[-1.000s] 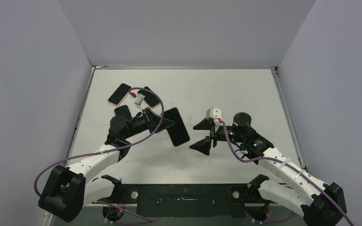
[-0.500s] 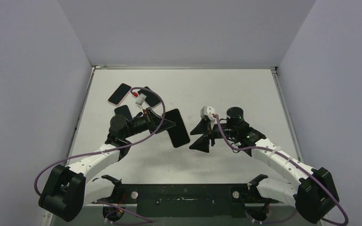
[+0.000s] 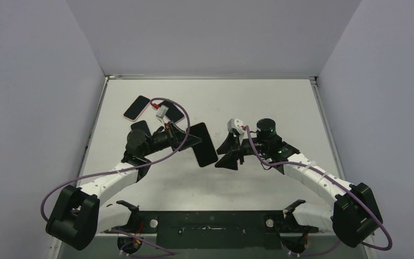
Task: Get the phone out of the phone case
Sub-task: Remove the phone case from the phone.
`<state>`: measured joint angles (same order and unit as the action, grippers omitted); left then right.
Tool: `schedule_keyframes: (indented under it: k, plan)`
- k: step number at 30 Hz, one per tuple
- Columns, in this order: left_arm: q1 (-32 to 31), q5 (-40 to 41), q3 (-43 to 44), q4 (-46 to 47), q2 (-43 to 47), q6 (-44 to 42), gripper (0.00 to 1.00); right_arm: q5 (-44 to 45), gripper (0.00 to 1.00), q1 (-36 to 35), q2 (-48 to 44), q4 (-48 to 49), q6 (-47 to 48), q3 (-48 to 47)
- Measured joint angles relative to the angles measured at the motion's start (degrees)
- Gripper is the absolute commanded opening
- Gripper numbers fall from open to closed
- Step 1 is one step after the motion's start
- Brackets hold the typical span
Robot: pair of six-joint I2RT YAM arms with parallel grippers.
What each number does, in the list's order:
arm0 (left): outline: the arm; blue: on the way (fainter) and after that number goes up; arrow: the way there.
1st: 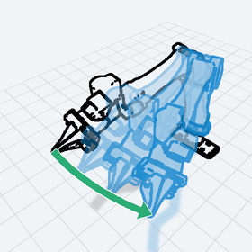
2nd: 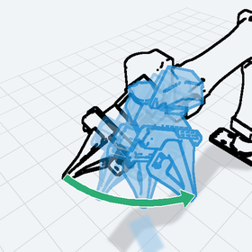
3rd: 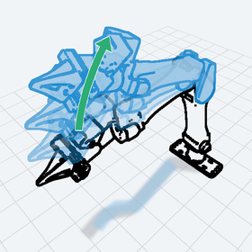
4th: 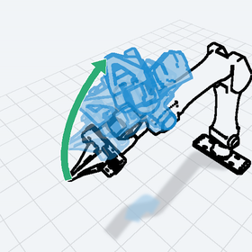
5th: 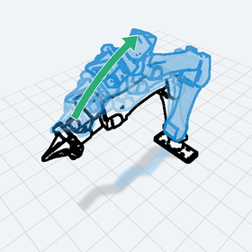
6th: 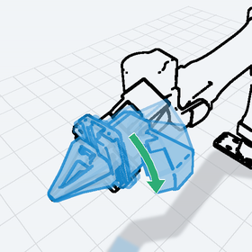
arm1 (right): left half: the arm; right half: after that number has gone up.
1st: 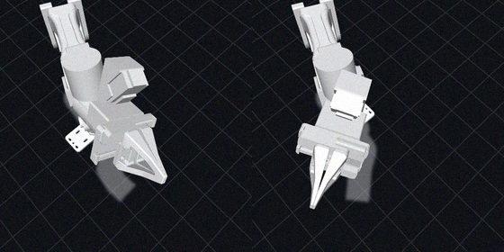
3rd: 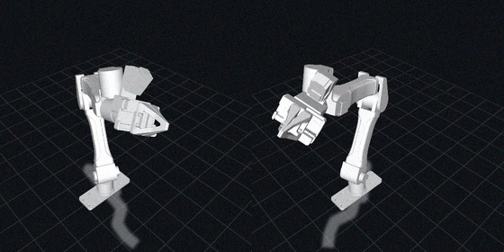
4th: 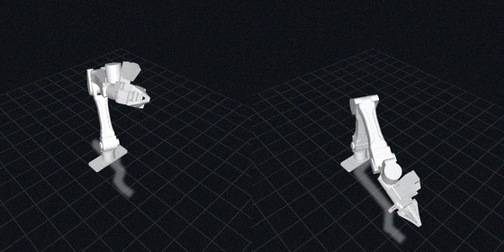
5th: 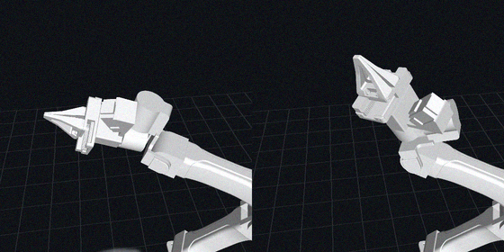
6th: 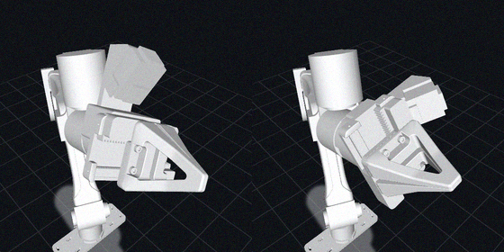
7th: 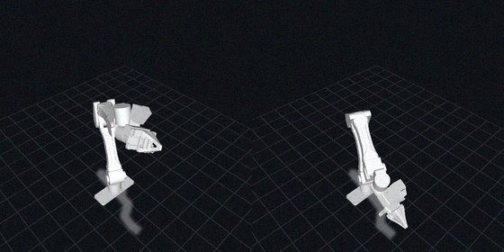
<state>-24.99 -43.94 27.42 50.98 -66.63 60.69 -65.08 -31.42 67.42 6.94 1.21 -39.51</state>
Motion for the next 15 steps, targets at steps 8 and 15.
schedule_keyframes:
  k: [8,15]
  plan:
    - [0.02,-0.02,0.26,0.22,-1.03,-0.13,0.0,-1.81,0.42,0.68,1.03,1.07,-0.52,-0.98]
    - [0.28,-0.09,0.68,0.57,-1.25,-0.31,0.0,-2.67,0.16,0.76,1.14,1.33,-0.48,-1.01]
